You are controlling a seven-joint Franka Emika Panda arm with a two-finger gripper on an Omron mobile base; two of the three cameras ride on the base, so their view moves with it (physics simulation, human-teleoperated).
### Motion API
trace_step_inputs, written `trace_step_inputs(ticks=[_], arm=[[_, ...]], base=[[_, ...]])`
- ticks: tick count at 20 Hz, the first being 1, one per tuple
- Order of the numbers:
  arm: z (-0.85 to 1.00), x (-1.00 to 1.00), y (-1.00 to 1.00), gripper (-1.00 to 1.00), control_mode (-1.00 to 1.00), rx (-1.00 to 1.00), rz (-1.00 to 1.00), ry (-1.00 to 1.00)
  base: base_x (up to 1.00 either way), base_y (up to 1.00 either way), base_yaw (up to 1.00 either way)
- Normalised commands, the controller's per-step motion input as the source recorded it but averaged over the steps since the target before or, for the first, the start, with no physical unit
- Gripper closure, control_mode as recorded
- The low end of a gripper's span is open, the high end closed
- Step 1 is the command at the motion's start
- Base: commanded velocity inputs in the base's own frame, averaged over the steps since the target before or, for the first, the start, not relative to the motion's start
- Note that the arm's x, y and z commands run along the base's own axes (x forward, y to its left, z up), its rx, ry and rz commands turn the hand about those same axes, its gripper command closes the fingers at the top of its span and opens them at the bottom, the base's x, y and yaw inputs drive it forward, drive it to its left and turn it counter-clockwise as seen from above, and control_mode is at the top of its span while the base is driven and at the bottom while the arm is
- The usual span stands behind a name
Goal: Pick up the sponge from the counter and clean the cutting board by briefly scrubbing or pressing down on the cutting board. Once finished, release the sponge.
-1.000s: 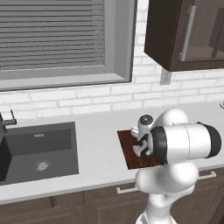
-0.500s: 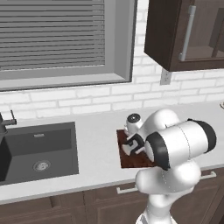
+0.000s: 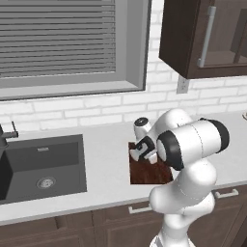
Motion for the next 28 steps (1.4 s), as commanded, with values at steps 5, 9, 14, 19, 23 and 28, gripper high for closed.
trace_step_inputs(ticks=[5,9,14,19,23,28], arm=[[0.0,0.39,-0.08,1.0,-1.0,0.02,-0.24,-0.1],[0.0,0.03,0.0,1.0,-1.0,0.0,-0.19,-0.15],[0.0,-0.73,0.0,1.0,-1.0,0.02,-0.11,-0.14],[0.0,-0.94,0.0,1.0,-1.0,0.11,-0.12,-0.01],[0.0,-0.29,0.0,1.0,-1.0,0.15,-0.1,0.08],[-0.04,0.09,0.0,1.0,-1.0,0.1,-0.06,0.03]], base=[[0.0,0.0,0.0],[0.0,0.0,0.0],[0.0,0.0,0.0],[0.0,0.0,0.0],[0.0,0.0,0.0],[0.0,0.0,0.0]])
